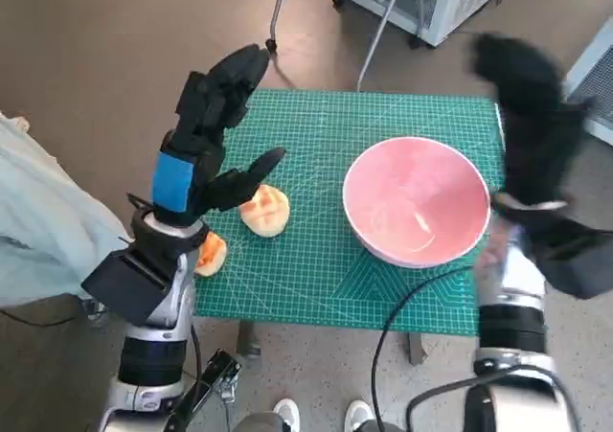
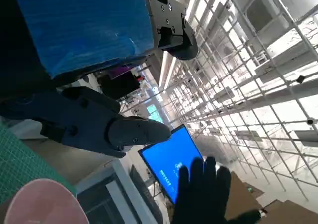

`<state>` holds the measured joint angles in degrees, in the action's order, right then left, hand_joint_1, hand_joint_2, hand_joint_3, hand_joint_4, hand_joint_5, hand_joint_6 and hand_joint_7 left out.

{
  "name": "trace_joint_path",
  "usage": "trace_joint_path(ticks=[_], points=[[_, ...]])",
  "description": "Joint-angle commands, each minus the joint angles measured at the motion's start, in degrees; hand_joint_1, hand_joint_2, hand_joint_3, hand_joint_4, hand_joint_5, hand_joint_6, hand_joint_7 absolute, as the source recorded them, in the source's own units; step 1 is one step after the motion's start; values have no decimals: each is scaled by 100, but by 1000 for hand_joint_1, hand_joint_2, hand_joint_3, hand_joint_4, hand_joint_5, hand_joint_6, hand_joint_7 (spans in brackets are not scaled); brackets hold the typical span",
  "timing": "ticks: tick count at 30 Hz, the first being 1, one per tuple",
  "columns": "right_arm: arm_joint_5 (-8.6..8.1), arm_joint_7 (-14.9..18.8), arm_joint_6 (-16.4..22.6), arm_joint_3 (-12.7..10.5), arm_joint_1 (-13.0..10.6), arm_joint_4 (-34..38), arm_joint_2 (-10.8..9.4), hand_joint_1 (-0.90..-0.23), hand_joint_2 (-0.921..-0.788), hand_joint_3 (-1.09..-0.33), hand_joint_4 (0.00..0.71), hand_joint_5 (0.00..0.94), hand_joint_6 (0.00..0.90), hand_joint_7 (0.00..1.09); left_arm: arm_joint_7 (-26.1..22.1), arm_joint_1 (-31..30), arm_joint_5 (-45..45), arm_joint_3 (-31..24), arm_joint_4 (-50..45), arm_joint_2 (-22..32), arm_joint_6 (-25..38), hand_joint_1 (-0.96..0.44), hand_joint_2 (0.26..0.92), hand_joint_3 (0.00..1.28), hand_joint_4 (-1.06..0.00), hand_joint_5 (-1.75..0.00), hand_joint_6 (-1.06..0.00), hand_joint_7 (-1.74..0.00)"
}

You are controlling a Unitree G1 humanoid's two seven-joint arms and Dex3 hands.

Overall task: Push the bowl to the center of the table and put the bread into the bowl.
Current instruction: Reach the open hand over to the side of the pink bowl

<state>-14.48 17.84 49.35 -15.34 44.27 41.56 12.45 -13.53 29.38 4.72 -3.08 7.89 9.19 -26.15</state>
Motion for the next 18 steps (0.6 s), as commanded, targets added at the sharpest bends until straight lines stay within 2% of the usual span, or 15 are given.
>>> trace_joint_path(ticks=[1, 3, 9, 14, 18], points=[[343, -579, 209, -222, -156, 565, 164, -655, -921, -835, 250, 41, -1, 741, -13, -70, 5, 1, -12, 23, -49, -393, 921, 282, -324, -1, -110, -571], [491, -846, 318, -288, -183, 886, 231, -643, -921, -852, 244, 44, -1, 747, -8, -63, 2, -3, 21, 21, -59, -393, 921, 282, -324, -1, -111, -568], [740, -1304, 495, -350, -210, 1672, 371, -610, -921, -886, 233, 44, -1, 741, 3, -52, -1, -2, 76, 5, -66, -394, 921, 282, -324, -1, -113, -563], [732, -1429, 440, -381, -220, 2184, 414, -602, -921, -892, 233, 45, -1, 740, -2, -53, 8, -3, 112, -5, -85, -395, 921, 281, -324, -1, -115, -559], [709, -1477, 192, -413, -255, 2646, 434, -609, -921, -886, 231, 42, -1, 740, -17, -60, 26, -3, 95, -1, -73, -396, 921, 281, -324, -1, -117, -556]])
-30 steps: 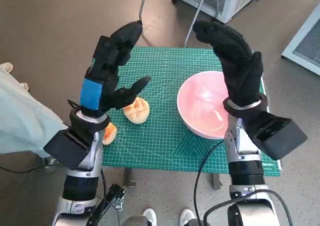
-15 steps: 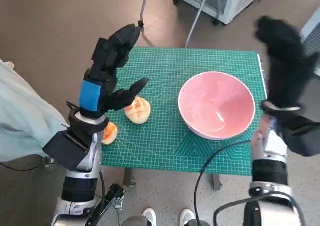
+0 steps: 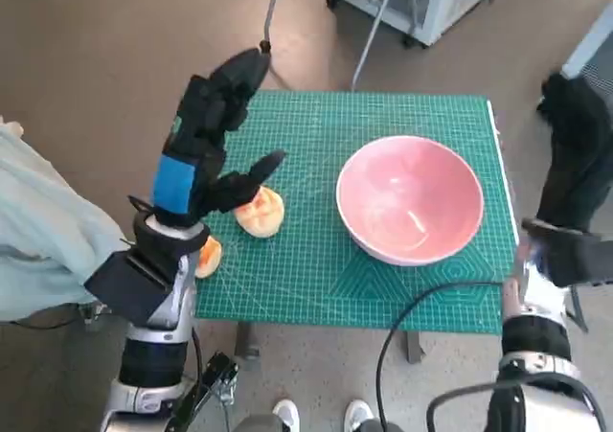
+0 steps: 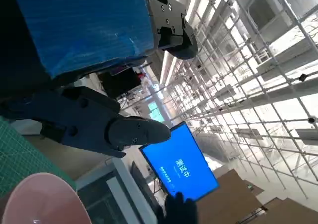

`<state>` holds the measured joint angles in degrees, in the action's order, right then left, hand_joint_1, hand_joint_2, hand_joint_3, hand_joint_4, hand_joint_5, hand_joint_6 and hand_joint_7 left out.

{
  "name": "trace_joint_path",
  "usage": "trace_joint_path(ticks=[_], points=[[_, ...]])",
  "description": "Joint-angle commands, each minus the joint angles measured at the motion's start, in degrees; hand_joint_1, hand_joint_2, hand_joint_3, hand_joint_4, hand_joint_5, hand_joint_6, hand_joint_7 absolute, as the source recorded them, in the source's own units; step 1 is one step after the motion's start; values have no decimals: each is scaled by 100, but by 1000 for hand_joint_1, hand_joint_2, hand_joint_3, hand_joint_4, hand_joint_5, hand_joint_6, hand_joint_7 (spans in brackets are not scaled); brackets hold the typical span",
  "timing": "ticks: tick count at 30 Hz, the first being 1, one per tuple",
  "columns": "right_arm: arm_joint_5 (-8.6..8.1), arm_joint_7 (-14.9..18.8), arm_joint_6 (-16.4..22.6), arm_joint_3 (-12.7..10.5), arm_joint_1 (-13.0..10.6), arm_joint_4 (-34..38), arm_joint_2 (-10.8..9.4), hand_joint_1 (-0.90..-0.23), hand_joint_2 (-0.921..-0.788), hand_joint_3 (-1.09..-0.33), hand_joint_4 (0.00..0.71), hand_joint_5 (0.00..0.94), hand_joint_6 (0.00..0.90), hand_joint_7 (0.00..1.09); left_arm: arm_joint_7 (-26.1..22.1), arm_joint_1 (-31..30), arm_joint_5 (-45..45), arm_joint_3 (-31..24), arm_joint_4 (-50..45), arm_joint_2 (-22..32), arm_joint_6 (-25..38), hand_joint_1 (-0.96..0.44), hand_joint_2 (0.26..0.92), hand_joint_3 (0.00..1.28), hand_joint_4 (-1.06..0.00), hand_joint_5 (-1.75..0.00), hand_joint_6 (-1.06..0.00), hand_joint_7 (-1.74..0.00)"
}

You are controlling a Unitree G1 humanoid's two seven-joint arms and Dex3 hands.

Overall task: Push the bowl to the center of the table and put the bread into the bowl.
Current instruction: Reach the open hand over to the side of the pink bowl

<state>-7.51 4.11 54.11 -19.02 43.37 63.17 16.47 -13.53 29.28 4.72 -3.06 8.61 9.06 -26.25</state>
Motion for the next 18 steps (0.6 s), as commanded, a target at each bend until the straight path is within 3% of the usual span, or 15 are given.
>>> trace_joint_path(ticks=[1, 7, 13, 18], points=[[30, -123, -316, -36, -169, 553, 37, -611, -921, -883, 231, 41, -1, 735, -20, -53, 31, -8, 16, 15, -59, -397, 921, 281, -324, -1, -117, -555], [187, -436, -665, 45, -222, 876, -17, -566, -921, -910, 234, 33, 7, 698, -39, -64, 50, -27, -22, 50, -35, -397, 921, 281, -324, 0, -119, -553], [147, -530, -928, 47, -245, 1002, -254, -512, -921, -917, 243, 23, 27, 654, -56, -87, 66, -41, -53, 81, -5, -398, 921, 280, -324, 0, -117, -549], [-115, -277, -1218, -145, -214, 1104, -466, -513, -921, -910, 251, 23, 42, 653, -75, -92, 61, -57, -68, 112, 21, -401, 921, 280, -324, 0, -116, -544]])
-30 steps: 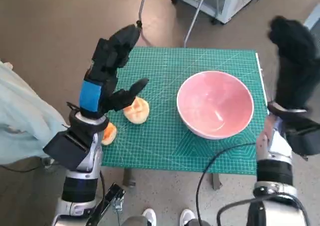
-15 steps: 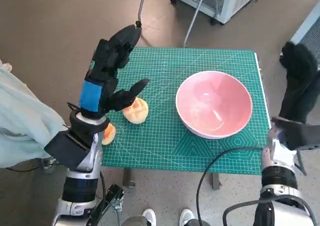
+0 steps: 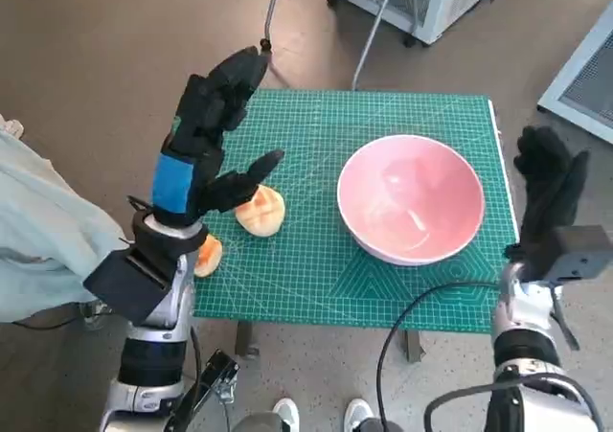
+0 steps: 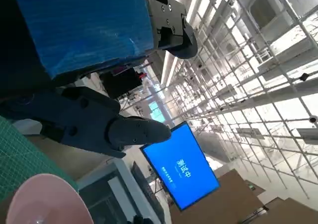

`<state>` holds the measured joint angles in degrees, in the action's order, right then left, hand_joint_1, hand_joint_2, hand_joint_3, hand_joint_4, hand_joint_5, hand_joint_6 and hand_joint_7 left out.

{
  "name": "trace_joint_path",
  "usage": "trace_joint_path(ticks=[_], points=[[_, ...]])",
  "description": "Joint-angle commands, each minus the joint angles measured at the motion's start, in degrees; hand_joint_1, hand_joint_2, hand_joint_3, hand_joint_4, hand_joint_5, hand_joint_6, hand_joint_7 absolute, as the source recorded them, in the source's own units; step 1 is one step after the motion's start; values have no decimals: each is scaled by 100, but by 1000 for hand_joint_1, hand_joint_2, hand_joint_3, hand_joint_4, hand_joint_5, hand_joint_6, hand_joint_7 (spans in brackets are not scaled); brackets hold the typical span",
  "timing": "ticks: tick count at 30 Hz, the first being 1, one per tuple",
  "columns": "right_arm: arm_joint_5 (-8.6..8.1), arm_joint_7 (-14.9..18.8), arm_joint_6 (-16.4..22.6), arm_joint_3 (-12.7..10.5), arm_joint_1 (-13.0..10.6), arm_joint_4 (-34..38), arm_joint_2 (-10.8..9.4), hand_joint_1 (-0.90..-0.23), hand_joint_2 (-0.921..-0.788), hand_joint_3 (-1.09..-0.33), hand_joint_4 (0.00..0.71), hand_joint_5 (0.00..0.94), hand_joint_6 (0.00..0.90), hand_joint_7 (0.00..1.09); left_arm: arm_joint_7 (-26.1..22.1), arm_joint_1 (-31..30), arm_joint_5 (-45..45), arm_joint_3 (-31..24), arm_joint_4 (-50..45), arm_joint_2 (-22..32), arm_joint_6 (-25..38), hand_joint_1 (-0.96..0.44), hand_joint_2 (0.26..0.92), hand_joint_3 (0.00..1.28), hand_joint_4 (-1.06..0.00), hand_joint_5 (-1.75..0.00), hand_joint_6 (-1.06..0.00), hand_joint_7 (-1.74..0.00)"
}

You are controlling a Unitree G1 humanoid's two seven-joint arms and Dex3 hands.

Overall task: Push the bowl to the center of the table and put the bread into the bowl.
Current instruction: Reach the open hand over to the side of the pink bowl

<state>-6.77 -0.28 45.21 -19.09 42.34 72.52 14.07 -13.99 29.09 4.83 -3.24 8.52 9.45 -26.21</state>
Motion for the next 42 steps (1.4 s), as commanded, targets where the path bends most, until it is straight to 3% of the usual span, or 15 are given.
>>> trace_joint_path(ticks=[1, 5, 11, 22, 32, 42], points=[[-229, 207, -381, -175, -100, 181, -256, -517, -921, -905, 253, 23, 48, 655, -33, -73, 49, -44, -60, 80, 20, -402, 921, 280, -324, 0, -116, -543], [-329, 265, -612, -262, -30, 222, -423, -542, -921, -892, 258, 22, 73, 661, -35, -84, 45, -54, -83, 111, 37, -402, 921, 279, -322, 0, -117, -540], [-258, 176, -861, -257, 67, 271, -586, -557, -921, -899, 272, 24, 93, 654, -29, -110, 38, -39, -137, 137, 78, -403, 921, 279, -320, 0, -117, -533], [-450, 364, -1472, -510, 306, 345, -836, -561, -921, -873, 264, 13, 108, 625, -28, -235, 32, -71, -258, 224, 100, -408, 921, 278, -318, 0, -120, -522], [-553, 353, -1587, -661, 563, 349, -1036, -586, -921, -847, 248, 2, 112, 607, -22, -325, 30, -139, -299, 303, 114, -418, 921, 274, -317, 0, -151, -463], [-545, 246, -1762, -737, 814, 375, -1177, -580, -921, -853, 237, 0, 109, 608, 11, -467, -5, -144, -489, 309, 216, -412, 921, 275, -316, 0, -166, -438]])
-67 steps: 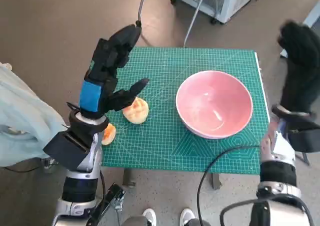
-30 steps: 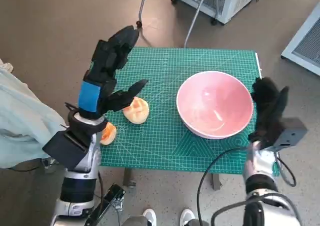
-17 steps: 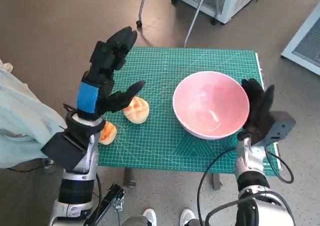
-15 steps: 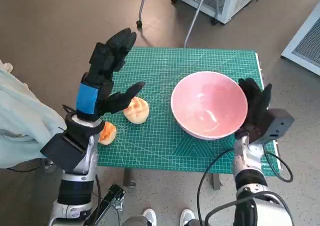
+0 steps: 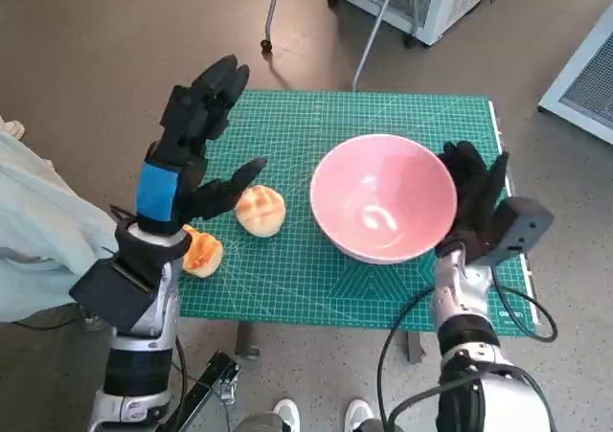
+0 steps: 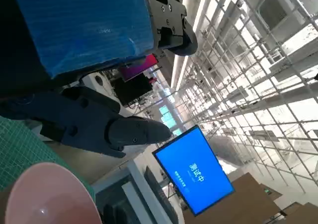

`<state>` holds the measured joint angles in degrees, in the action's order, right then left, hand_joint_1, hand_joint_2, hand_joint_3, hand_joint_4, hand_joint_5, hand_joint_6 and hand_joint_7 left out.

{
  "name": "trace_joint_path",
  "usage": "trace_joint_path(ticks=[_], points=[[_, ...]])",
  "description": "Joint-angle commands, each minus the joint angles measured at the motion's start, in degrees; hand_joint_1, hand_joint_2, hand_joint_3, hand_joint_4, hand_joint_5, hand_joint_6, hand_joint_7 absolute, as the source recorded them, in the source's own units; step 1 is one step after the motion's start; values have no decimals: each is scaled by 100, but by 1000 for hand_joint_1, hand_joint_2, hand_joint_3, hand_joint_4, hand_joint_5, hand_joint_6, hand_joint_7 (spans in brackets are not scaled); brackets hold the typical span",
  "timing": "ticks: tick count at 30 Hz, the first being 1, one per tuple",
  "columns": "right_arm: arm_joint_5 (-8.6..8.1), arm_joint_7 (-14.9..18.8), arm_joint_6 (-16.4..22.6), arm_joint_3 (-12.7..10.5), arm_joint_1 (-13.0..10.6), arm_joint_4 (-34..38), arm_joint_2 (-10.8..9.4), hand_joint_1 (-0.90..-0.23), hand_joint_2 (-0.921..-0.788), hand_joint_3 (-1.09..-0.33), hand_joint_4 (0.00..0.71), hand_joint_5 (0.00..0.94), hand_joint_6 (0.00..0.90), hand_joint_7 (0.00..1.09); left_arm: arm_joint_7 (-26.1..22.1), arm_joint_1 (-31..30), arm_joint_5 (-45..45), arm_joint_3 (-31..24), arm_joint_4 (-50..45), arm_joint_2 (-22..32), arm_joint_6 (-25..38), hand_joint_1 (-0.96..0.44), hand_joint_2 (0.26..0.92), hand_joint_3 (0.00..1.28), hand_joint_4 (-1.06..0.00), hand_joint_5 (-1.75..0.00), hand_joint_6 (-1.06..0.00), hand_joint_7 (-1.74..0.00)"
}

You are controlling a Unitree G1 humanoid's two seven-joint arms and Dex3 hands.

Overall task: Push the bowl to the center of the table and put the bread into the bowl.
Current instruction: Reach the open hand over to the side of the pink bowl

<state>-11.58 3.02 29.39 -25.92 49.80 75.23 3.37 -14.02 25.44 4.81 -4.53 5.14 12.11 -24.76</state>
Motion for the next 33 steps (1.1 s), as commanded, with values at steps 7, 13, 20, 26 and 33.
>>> trace_joint_path(ticks=[7, 13, 20, 26, 33], points=[[-46, -145, -249, -85, 212, 112, -202, -578, -921, -855, 239, 2, 133, 625, -1, -201, 33, -45, -217, 54, 111, -411, 921, 273, -317, 0, -183, -405], [13, -214, -318, -50, 296, 118, -232, -573, -921, -854, 242, 3, 147, 638, -9, -271, 63, -69, -234, 54, 122, -415, 921, 272, -317, 0, -203, -369], [39, -203, -364, -43, 322, 116, -205, -579, -921, -851, 247, 5, 161, 654, 7, -379, 59, -110, -249, 56, 89, -435, 921, 268, -318, -1, -216, -345], [69, -182, -316, -13, 320, 85, -134, -583, -921, -829, 254, 7, 160, 670, 2, -510, 51, -182, -263, 102, 37, -437, 921, 266, -319, -1, -247, -286], [212, -180, 15, 163, 364, -35, 9, -554, -921, -850, 249, 3, 128, 665, -104, -708, 114, -350, -408, 351, 46, -427, 921, 263, -319, 0, -300, -179]])
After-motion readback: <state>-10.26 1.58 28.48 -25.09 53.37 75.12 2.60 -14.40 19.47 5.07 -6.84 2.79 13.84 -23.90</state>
